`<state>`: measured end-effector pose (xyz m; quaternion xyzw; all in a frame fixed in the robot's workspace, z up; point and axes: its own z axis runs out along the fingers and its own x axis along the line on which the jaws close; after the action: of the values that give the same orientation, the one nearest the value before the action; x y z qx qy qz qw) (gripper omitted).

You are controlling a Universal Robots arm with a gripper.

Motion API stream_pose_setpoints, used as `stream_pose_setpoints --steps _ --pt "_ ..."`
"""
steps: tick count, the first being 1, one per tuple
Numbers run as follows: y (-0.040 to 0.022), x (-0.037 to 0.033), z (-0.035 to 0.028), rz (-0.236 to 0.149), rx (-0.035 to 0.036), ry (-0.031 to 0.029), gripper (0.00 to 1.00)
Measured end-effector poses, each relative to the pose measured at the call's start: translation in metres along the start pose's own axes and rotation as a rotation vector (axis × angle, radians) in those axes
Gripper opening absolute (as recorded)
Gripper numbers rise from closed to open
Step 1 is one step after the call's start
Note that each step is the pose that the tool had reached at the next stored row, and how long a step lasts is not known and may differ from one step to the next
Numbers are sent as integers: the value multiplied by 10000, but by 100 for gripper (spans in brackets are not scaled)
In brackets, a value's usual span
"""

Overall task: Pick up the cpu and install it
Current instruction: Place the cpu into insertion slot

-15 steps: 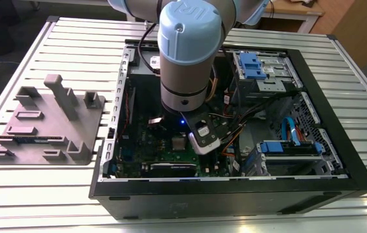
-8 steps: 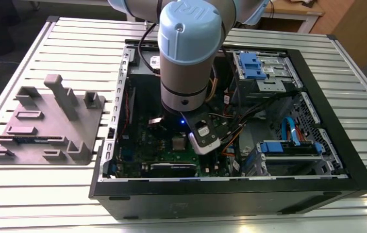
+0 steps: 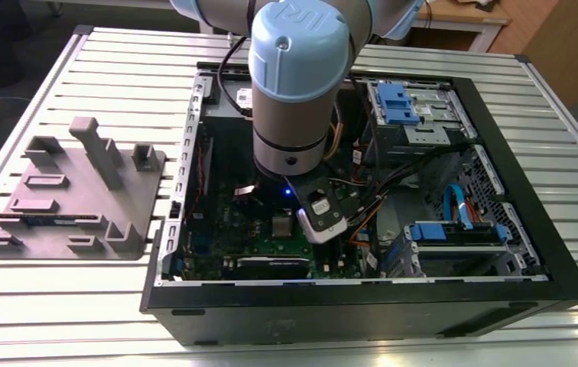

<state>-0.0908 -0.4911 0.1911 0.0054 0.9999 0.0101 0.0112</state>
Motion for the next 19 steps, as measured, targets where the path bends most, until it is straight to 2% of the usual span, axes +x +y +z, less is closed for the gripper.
stream_pose_setpoints --steps 9,13,19 --pt "0 0 0 0 -2 -1 39" --pt "1 -1 -34 1 -1 0 39" --pt "1 -1 -40 0 -14 0 39"
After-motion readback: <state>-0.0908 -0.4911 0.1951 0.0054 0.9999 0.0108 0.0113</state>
